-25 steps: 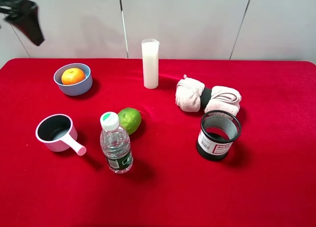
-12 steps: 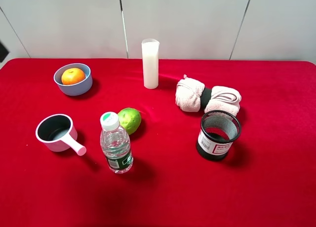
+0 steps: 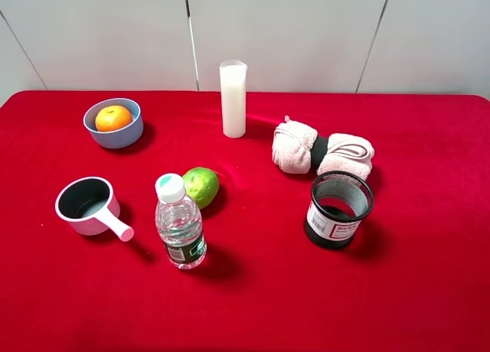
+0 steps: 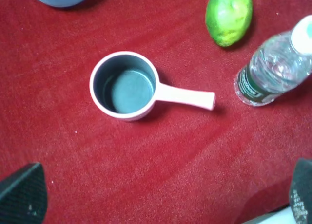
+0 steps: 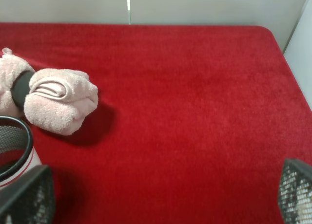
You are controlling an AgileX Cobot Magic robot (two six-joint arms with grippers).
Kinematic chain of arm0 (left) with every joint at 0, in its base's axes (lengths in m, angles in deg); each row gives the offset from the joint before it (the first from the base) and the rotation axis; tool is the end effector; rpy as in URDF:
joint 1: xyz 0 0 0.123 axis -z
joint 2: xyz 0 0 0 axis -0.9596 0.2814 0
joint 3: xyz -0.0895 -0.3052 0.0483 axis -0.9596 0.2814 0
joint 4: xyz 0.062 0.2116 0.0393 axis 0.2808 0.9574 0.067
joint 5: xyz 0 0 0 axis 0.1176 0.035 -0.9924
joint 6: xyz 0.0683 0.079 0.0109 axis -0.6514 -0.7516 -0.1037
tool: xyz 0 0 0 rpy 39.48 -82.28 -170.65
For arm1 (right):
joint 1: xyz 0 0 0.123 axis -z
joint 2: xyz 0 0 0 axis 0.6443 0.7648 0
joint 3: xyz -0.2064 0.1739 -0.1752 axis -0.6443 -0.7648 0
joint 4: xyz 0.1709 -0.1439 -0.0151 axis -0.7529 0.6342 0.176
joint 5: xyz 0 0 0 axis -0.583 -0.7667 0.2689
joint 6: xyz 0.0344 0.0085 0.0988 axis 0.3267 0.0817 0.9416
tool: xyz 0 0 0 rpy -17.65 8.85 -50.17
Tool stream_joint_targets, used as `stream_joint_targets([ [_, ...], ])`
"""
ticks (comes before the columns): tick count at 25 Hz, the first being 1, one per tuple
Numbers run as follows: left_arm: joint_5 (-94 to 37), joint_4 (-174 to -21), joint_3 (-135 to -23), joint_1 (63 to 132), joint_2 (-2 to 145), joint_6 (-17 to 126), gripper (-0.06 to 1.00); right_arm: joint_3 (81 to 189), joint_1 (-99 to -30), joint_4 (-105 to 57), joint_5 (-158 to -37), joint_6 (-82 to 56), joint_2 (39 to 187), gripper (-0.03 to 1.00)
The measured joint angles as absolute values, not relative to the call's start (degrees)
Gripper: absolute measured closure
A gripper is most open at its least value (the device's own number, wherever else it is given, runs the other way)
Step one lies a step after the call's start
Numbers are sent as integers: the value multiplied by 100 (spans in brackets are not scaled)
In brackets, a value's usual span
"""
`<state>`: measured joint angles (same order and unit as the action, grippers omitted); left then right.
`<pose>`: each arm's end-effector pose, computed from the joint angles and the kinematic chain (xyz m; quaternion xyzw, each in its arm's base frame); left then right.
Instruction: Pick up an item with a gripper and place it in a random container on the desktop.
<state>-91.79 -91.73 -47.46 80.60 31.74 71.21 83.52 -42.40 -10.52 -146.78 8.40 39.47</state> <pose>0.0251 -0.0160 0.3521 0.1963 0.9095 -0.0327 0.3650 -0.0530 -0.0104 0.2605 -0.0266 0.8397 -0.0427 0.5407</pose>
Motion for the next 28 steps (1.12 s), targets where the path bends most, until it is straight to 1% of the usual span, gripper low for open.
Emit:
stream_joint_targets([
  [5, -9165, -9173, -4146, 8038, 1889, 7121, -5, 8352, -4240, -1052, -14678, 840, 3947, 27],
  [10, -8897, -9188, -3707, 7724, 1052, 7114, -5, 8352, -4240, -1052, -14678, 840, 3947, 27],
  [16, -8754, -9232, -3230, 7382, 574, 7114, -5, 8352, -4240, -1052, -14678, 840, 3947, 27],
  [22, -8599, -9303, -2850, 7357, 201, 7114, -5, 8352, -4240, -1052, -14678, 840, 3947, 27],
  [28, -8593, -9305, -2843, 7350, -202, 7143, -5, 8352, -4240, -1052, -14678, 840, 3947, 27],
])
